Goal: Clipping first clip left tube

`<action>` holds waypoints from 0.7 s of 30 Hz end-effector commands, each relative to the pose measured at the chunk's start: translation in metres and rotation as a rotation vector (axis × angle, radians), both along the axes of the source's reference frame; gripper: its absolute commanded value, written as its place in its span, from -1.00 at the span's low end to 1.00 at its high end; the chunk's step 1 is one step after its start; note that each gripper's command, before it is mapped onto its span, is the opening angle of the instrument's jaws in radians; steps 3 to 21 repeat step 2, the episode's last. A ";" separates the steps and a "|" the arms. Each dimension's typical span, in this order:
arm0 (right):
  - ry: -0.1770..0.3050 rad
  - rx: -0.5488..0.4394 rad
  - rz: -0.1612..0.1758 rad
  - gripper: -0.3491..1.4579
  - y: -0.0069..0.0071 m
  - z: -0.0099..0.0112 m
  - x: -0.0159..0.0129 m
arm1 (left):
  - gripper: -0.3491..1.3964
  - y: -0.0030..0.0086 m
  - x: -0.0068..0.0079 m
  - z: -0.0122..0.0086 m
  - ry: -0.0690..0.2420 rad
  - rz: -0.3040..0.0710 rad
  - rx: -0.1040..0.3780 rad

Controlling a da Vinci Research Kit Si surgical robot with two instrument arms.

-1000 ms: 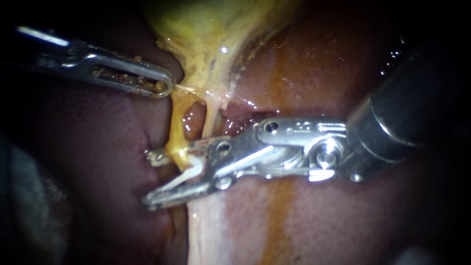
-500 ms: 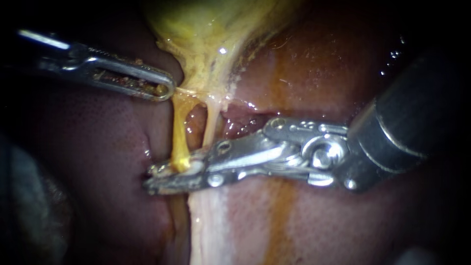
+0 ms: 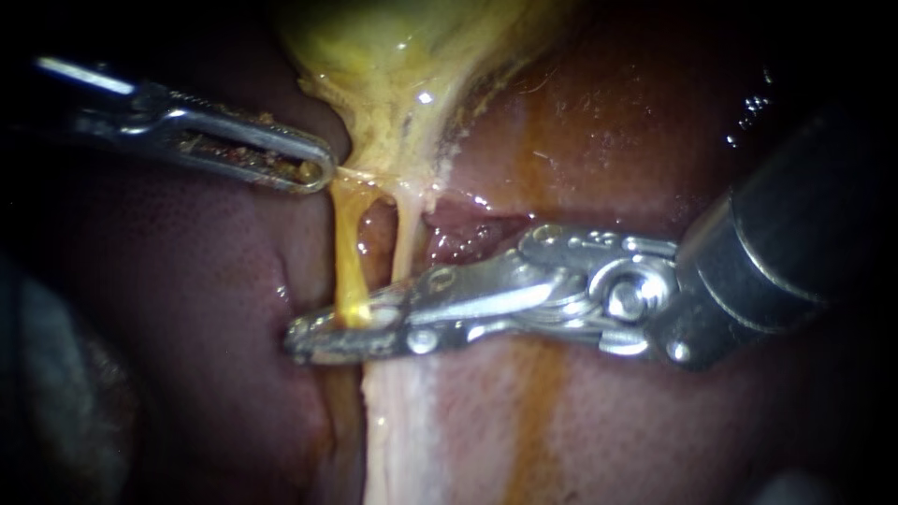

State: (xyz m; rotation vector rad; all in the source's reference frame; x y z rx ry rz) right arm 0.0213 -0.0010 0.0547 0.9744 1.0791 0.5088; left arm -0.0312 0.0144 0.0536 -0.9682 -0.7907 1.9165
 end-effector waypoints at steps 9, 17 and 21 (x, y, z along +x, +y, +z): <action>-0.002 0.005 0.001 -1.00 0.0000 0.0001 0.0000 | -1.00 0.0001 0.0000 0.0001 0.000 0.000 0.000; -0.002 0.005 0.001 -1.00 0.0000 0.0001 0.0000 | -1.00 0.0001 0.0000 0.0001 0.000 0.000 0.000; -0.002 0.005 0.001 -1.00 0.0000 0.0001 0.0000 | -1.00 0.0001 0.0000 0.0001 0.000 0.000 0.000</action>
